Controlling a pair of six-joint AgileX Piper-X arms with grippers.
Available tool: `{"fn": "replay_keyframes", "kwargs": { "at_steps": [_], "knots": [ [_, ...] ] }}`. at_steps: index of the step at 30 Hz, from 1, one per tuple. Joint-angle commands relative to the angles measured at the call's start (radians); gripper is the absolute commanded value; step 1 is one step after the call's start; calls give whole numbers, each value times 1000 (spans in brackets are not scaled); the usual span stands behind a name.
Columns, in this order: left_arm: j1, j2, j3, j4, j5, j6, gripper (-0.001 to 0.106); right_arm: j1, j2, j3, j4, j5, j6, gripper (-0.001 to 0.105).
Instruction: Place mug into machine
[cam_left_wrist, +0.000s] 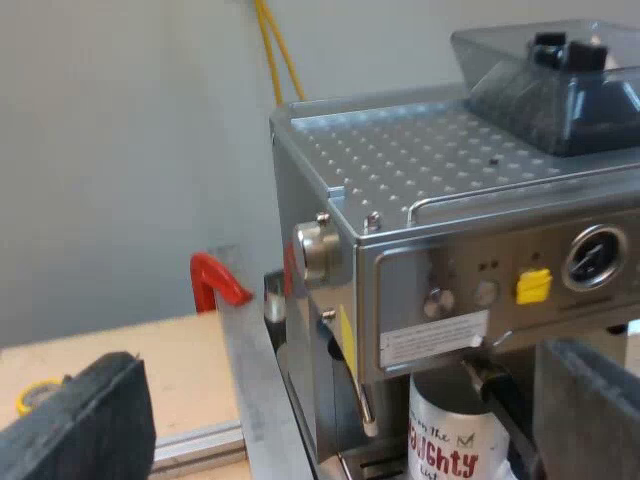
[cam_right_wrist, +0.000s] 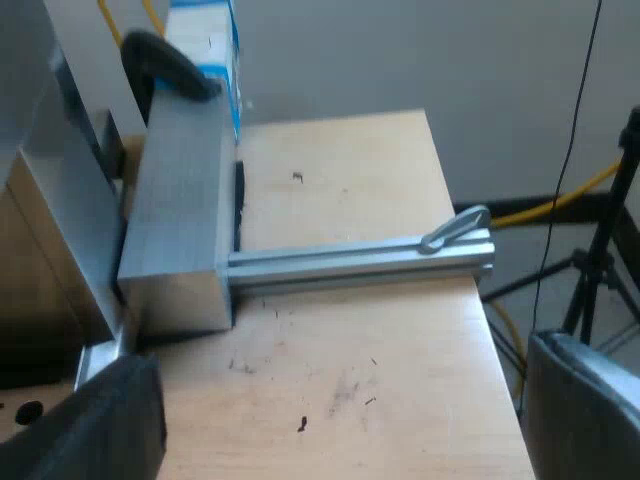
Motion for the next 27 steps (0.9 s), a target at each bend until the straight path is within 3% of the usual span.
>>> {"fn": "replay_keyframes", "kwargs": {
  "at_steps": [1, 9, 15, 22, 27],
  "knots": [
    [-1, -83, -7, 45, -23, -1, 78, -4, -90, 23, 12, -6, -11, 74],
    [-1, -281, -9, 188, -140, 12, 78, -4, -332, 76, 66, -6, -11, 74],
    [-1, -281, -19, 298, -181, 48, 78, -4, -421, 93, 117, 3, -6, 74],
    [-1, -281, 31, 240, -257, 48, 78, 1, -423, 163, 94, -30, 3, 74],
    [-1, -281, 151, 131, -256, 48, 78, 1, -420, 258, 92, -35, 3, 74]
  ]
}}
